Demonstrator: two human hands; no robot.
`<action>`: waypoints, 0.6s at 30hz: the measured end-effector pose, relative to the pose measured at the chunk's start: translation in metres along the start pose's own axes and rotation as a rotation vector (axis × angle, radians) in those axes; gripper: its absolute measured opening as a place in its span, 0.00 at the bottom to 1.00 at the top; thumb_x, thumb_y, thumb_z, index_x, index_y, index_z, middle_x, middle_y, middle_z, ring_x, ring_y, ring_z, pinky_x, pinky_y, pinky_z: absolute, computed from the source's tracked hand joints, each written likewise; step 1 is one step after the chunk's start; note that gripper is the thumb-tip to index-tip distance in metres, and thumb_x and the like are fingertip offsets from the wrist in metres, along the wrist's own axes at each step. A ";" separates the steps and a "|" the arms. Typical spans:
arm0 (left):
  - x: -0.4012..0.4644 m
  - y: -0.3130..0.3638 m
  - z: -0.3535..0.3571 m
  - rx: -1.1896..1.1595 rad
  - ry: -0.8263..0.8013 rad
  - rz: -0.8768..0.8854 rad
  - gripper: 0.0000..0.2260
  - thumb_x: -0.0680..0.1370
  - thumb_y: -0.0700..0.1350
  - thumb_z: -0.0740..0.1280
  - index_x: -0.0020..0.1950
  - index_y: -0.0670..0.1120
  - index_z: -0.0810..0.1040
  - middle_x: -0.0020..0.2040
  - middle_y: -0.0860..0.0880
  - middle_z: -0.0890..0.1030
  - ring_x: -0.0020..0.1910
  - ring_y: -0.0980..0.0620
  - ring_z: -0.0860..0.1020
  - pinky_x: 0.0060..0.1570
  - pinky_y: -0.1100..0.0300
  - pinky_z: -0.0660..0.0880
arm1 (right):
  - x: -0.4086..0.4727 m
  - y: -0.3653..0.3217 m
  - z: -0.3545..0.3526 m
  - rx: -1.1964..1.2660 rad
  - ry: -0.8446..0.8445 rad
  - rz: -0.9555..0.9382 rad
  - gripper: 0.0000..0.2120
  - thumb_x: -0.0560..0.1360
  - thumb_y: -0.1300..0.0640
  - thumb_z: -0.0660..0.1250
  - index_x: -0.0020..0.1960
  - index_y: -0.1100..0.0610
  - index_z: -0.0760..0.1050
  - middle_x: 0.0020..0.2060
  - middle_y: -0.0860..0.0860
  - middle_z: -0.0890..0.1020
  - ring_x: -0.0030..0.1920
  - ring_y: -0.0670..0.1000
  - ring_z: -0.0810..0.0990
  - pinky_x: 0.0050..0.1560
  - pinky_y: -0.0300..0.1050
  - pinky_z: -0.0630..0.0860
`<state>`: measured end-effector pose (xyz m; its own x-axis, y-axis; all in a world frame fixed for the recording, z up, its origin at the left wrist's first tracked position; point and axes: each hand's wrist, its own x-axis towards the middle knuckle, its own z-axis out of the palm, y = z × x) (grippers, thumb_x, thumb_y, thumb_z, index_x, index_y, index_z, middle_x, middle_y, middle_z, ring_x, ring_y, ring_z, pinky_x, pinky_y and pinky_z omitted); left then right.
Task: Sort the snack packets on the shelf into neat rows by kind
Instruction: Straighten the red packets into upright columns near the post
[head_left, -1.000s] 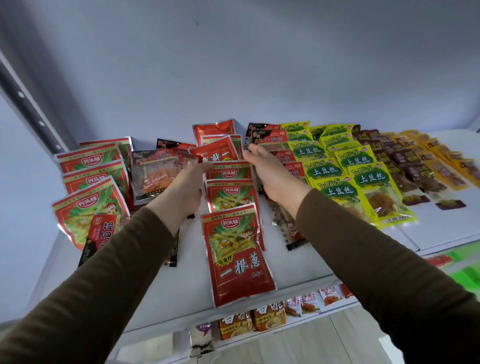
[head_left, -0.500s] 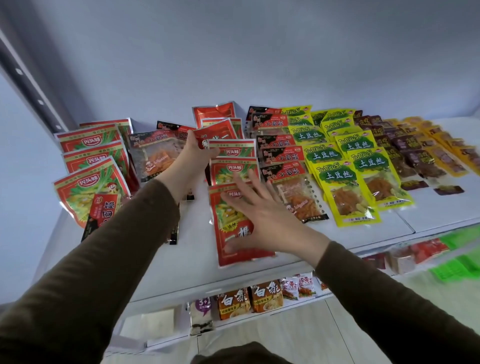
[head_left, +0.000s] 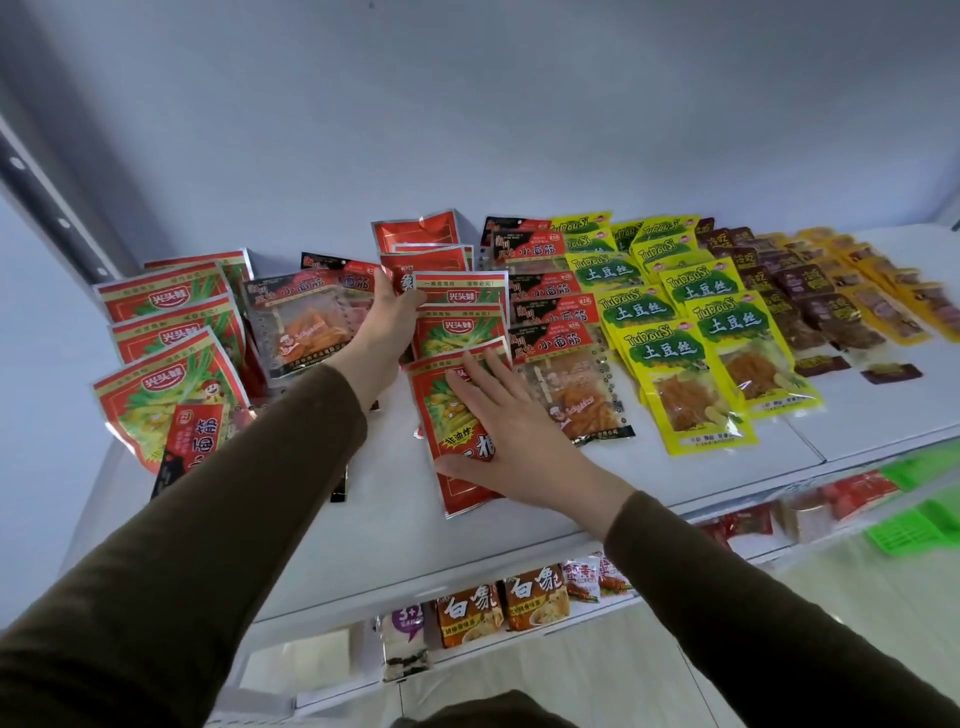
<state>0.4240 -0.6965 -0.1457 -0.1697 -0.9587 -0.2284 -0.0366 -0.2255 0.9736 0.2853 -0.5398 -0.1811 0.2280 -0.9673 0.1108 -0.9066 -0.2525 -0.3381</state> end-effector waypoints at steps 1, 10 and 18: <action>-0.002 -0.004 0.001 -0.045 0.008 0.010 0.20 0.86 0.47 0.61 0.76 0.57 0.62 0.58 0.51 0.84 0.51 0.50 0.86 0.47 0.52 0.83 | -0.001 0.000 0.001 -0.003 0.020 0.003 0.44 0.76 0.30 0.60 0.82 0.52 0.51 0.82 0.50 0.45 0.81 0.52 0.37 0.80 0.63 0.46; -0.006 -0.011 0.007 -0.026 0.009 0.002 0.22 0.83 0.43 0.67 0.70 0.59 0.61 0.63 0.50 0.81 0.58 0.48 0.82 0.60 0.46 0.79 | -0.006 0.004 0.003 0.052 0.008 -0.009 0.45 0.75 0.31 0.63 0.82 0.51 0.51 0.82 0.48 0.44 0.80 0.49 0.35 0.80 0.63 0.49; -0.013 -0.012 0.003 0.033 0.014 0.079 0.21 0.84 0.41 0.65 0.71 0.57 0.61 0.60 0.52 0.82 0.57 0.51 0.82 0.52 0.51 0.80 | 0.021 -0.007 -0.012 0.504 0.345 0.207 0.37 0.78 0.34 0.63 0.80 0.43 0.53 0.82 0.43 0.48 0.81 0.47 0.42 0.78 0.56 0.46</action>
<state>0.4241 -0.6807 -0.1547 -0.1597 -0.9755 -0.1510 -0.0562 -0.1437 0.9880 0.2921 -0.5579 -0.1651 -0.1366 -0.9553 0.2622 -0.6228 -0.1230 -0.7726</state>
